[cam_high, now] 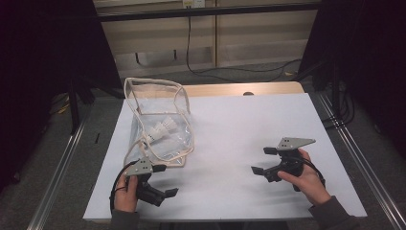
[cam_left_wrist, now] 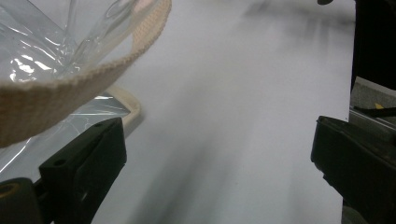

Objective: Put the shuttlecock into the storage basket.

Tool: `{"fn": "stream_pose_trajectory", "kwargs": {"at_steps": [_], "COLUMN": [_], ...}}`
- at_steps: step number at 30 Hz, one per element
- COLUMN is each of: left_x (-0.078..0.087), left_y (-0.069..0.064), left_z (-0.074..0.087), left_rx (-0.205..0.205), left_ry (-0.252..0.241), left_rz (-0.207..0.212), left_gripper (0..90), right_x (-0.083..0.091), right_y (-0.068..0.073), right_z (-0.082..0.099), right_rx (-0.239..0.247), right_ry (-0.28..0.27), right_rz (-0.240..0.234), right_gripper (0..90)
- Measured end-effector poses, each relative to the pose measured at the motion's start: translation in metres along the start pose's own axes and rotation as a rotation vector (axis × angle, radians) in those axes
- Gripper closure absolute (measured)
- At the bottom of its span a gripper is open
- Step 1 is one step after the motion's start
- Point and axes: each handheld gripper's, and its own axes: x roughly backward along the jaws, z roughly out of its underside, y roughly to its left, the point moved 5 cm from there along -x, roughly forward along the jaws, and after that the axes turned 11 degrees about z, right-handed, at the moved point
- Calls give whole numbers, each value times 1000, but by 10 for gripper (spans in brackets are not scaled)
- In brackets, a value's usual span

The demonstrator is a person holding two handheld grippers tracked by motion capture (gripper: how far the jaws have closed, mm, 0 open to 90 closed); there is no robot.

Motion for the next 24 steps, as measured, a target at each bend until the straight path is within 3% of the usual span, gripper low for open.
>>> {"fn": "stream_pose_trajectory", "kwargs": {"at_steps": [24], "left_x": [0], "left_y": [0], "left_z": [0], "left_rx": [-2], "left_ry": [-2], "left_rz": [-1], "left_gripper": [34], "right_x": [12], "right_y": [-8], "right_z": [8], "right_rx": [-7], "right_ry": [-14], "right_rz": [14], "right_gripper": [60]}}
